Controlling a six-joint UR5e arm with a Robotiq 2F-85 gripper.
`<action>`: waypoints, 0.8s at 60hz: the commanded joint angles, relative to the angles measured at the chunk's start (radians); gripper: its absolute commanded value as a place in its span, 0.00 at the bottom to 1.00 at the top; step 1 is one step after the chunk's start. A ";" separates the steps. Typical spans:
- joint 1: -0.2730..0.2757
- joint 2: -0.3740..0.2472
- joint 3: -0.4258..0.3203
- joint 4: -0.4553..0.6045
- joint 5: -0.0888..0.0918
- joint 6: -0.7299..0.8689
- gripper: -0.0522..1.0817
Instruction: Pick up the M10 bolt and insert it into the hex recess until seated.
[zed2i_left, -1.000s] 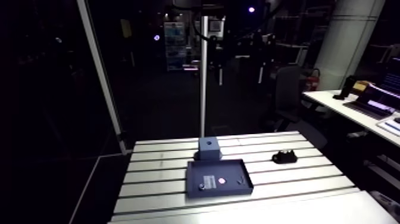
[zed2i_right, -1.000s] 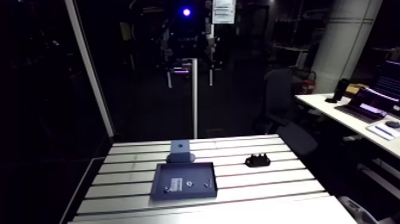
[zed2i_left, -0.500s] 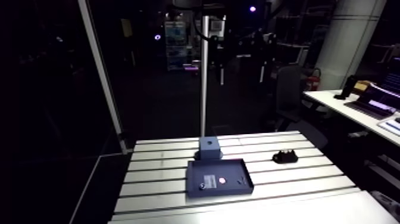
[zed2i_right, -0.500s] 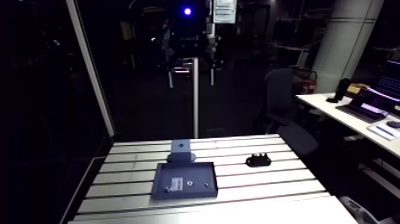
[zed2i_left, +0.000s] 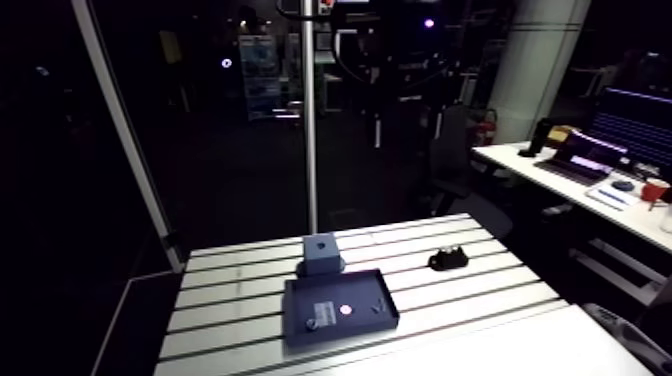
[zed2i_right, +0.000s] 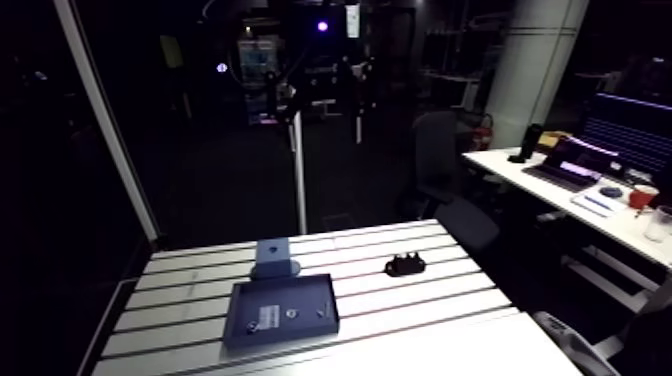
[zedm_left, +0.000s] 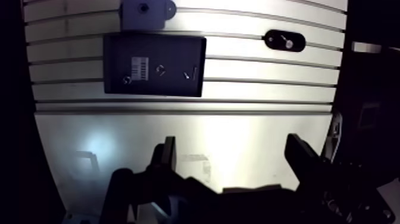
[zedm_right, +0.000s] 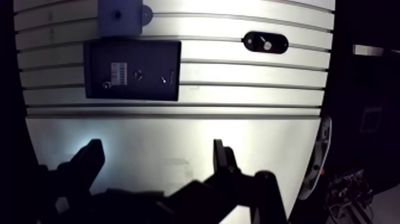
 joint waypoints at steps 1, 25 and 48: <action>-0.077 0.004 0.025 -0.059 0.010 -0.074 0.05; -0.152 0.064 0.086 -0.217 0.024 -0.096 0.05; -0.275 0.117 0.114 -0.280 0.156 -0.096 0.05</action>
